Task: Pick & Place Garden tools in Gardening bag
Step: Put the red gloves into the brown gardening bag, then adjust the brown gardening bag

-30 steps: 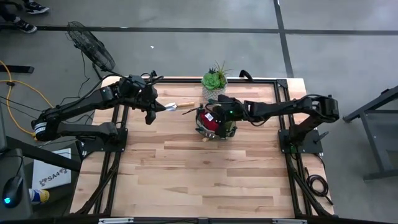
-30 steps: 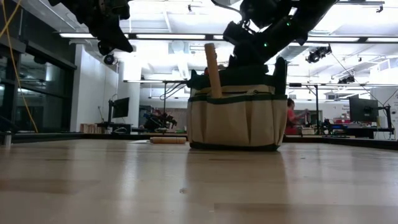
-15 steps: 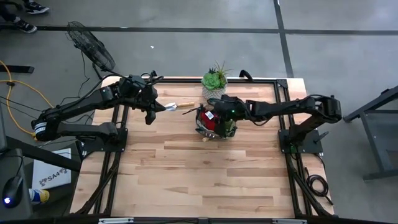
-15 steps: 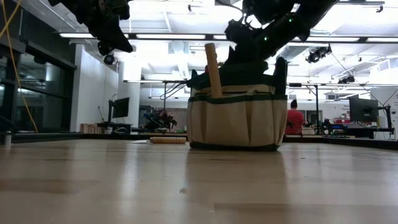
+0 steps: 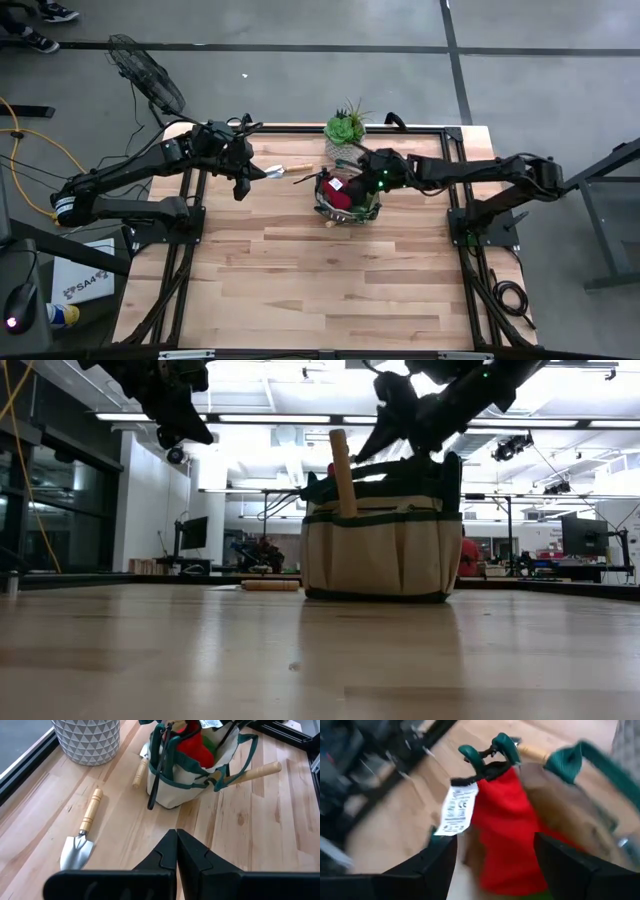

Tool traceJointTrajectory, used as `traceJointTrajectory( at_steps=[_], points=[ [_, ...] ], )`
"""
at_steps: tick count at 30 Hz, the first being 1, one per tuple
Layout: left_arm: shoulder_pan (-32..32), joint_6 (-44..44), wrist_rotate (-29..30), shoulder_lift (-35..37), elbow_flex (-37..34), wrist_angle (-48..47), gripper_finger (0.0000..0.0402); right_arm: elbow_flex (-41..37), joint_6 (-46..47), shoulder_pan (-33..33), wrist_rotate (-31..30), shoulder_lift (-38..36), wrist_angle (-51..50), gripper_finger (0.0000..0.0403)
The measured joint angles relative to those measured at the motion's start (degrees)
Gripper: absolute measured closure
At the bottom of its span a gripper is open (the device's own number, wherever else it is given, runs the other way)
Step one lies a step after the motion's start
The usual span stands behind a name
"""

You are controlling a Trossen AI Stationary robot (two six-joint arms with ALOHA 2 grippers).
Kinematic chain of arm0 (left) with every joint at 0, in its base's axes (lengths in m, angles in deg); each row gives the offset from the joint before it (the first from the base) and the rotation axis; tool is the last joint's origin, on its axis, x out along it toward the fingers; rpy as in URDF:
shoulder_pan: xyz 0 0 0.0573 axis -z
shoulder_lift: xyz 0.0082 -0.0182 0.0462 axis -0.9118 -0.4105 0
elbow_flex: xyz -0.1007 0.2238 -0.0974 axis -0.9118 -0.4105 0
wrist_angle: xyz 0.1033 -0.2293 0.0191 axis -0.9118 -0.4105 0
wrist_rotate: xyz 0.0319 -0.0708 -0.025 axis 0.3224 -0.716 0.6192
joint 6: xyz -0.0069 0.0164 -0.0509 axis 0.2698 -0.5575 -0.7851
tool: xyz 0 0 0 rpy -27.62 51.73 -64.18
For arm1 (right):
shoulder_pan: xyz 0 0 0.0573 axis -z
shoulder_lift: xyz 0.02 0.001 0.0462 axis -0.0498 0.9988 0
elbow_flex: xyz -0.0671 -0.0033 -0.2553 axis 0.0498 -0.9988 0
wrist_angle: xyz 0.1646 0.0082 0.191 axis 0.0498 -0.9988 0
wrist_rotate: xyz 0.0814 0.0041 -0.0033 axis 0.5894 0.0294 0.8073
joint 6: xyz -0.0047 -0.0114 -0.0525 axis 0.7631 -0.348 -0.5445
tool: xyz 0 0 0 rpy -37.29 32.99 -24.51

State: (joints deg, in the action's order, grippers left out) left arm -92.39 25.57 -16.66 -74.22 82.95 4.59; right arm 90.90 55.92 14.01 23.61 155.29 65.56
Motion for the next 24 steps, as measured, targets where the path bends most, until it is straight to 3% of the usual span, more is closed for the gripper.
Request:
traceJointTrajectory(
  at_steps=[5,14,18,24],
  points=[
    [0.0,0.0,0.3,0.0,0.0,-0.1,0.0402,0.0,16.7,0.6,3.7,-2.7,0.2,0.0154],
    [0.0,0.2,0.4,0.0,0.0,-0.8,0.0402,0.0,30.2,-2.0,10.0,-10.4,0.9,0.0156],
    [0.0,0.3,0.8,0.0,0.0,-2.0,0.0402,0.0,31.1,-6.7,6.3,-14.3,0.7,0.0156],
    [0.0,3.4,-0.3,0.0,0.0,-3.2,0.0402,0.0,16.0,-17.8,-6.3,-14.4,0.6,0.0156]
  ],
)
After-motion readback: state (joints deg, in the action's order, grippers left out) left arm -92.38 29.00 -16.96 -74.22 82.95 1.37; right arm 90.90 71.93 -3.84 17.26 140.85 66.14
